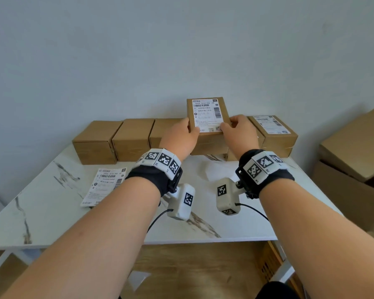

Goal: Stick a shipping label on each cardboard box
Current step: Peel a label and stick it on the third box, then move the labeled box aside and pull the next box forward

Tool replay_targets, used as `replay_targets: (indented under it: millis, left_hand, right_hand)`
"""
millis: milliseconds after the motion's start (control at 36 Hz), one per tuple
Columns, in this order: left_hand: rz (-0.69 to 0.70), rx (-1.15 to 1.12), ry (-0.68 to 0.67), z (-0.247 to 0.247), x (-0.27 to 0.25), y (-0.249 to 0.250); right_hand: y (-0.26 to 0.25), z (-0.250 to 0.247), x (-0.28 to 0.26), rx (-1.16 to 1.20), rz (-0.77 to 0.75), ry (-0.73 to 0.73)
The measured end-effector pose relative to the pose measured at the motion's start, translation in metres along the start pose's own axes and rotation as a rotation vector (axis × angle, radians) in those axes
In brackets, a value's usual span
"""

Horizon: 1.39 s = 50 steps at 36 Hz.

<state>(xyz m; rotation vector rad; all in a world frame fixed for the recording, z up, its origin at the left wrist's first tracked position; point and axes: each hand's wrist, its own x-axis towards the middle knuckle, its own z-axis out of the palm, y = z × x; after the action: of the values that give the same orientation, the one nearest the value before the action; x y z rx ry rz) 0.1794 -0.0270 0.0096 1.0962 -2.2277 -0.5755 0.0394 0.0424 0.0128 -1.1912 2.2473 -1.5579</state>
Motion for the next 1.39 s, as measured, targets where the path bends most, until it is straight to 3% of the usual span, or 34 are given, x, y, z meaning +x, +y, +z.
replay_targets:
  millis: [139, 611, 972, 1250, 1389]
  left_hand:
    - [-0.009, 0.299, -0.011, 0.013, 0.028, -0.011]
    - [-0.098, 0.541, -0.174, 0.040, 0.054, -0.024]
    - [-0.010, 0.455, -0.143, 0.035, 0.041, -0.027]
    - [-0.112, 0.498, -0.084, -0.004, 0.028, -0.053]
    - [-0.148, 0.625, -0.223, -0.014, 0.016, -0.071]
  right_hand:
    - [0.009, 0.008, 0.021, -0.104, -0.020, -0.029]
    - [0.031, 0.034, 0.043, -0.460, -0.049, -0.113]
    - [0.027, 0.025, 0.036, -0.371, -0.043, -0.193]
    - [-0.002, 0.032, 0.024, -0.183, -0.088, -0.161]
    - [-0.010, 0.047, 0.013, -0.177, -0.060, -0.205]
